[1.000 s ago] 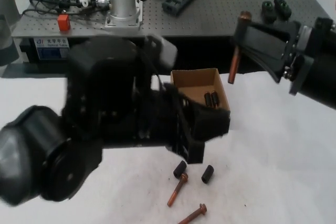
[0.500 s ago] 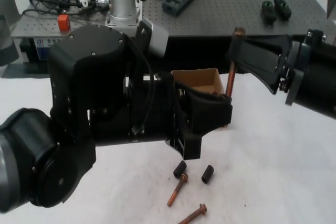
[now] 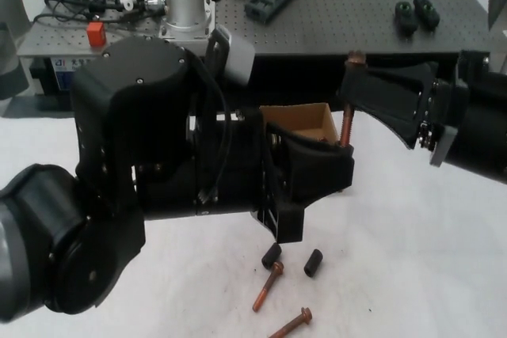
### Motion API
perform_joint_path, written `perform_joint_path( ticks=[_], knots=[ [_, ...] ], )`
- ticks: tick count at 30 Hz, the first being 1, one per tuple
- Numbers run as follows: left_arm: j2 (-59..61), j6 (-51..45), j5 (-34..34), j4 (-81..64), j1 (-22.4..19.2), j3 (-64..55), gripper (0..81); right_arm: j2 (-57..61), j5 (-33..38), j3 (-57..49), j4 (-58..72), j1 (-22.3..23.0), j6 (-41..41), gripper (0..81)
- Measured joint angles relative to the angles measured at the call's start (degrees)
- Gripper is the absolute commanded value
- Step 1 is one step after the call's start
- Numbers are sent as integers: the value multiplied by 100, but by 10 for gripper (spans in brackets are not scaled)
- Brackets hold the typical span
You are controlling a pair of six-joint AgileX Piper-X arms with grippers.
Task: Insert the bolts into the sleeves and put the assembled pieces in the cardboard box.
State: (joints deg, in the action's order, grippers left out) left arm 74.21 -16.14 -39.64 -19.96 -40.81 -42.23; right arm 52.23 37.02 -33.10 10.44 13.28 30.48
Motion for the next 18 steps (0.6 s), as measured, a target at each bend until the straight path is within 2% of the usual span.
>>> perform_joint_path(
  ticks=[2,3,7,12,13,15,18],
  knots=[
    [0,0,175,-70,0,0,6,0,125,0,-33,0,-36,346],
    [0,0,238,-114,0,0,6,0,160,0,-42,17,-49,393],
    [0,132,585,-219,0,0,6,0,193,0,-39,-46,-54,368],
    [118,150,1472,-329,32,-115,6,-131,221,0,-355,-638,-99,337],
    [222,119,1675,-352,62,-225,6,-259,221,0,-504,-963,-144,337],
    [854,-162,2329,-231,226,-853,6,-437,221,0,-996,-1473,-269,337],
    [2295,-413,2681,1042,520,-2500,6,-474,199,0,-1504,-1865,-408,337]
  ],
)
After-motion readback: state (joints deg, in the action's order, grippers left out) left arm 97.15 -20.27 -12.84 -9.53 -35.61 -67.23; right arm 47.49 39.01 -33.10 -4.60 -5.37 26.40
